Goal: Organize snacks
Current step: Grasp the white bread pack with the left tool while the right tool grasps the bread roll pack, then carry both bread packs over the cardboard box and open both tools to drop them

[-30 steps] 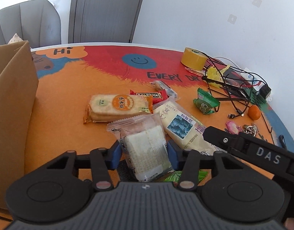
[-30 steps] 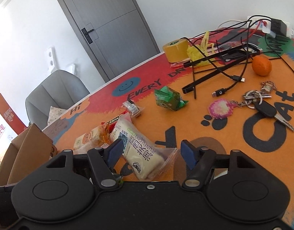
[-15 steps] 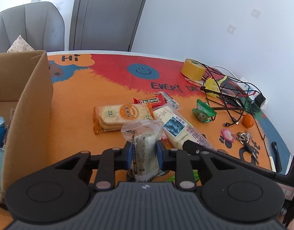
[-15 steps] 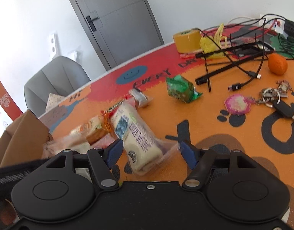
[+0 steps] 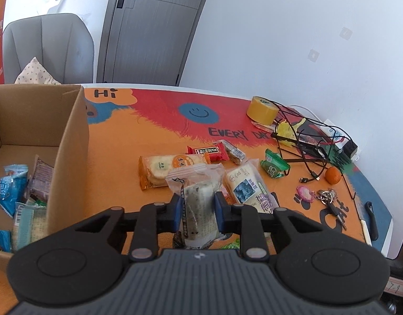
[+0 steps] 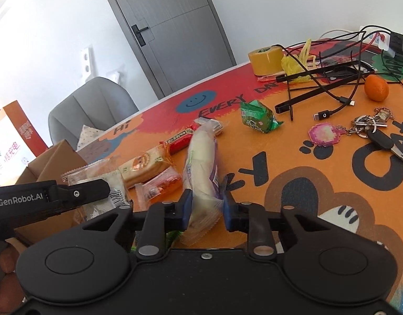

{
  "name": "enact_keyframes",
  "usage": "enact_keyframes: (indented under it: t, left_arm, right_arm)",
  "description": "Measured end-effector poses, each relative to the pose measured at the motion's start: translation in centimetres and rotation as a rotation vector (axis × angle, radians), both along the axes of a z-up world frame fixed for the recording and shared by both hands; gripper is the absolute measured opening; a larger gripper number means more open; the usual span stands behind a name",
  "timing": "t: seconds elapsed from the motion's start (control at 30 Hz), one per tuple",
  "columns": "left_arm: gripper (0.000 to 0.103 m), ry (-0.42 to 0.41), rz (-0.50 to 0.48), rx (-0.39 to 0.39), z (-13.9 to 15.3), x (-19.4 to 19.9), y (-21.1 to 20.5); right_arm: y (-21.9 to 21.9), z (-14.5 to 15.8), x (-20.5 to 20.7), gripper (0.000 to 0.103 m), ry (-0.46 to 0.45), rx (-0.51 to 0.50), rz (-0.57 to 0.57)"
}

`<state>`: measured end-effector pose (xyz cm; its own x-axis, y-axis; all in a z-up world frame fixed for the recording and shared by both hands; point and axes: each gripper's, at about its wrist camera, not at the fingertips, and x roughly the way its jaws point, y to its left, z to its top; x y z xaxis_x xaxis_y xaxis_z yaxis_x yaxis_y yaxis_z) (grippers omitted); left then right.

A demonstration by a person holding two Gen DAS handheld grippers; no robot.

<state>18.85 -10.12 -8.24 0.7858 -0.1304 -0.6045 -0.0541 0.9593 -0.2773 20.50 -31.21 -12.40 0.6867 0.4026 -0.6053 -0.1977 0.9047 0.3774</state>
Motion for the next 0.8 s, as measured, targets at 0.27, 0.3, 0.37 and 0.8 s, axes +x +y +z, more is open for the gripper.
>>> enact_keyframes:
  t: [0.27, 0.3, 0.37, 0.8]
  left_arm:
    - [0.024, -0.038, 0.026, -0.005, 1.1, -1.6, 1.1]
    - [0.024, -0.04, 0.03, -0.005, 1.2, -1.8, 1.3]
    - [0.024, -0.043, 0.038, -0.008, 1.4, -2.1, 1.6]
    - [0.024, -0.109, 0.088, -0.015, 3.6, -4.4, 3.9]
  right_arm:
    - [-0.3, 0.9, -1.8, 0.019, -0.034, 0.003, -0.014]
    - [-0.3, 1.1, -2.1, 0.018, -0.04, 0.008, -0.017]
    - [-0.5, 1.5, -2.5, 0.016, -0.054, 0.02, -0.023]
    - [0.3, 4.1, -4.0, 0.009, -0.126, 0.056, -0.026]
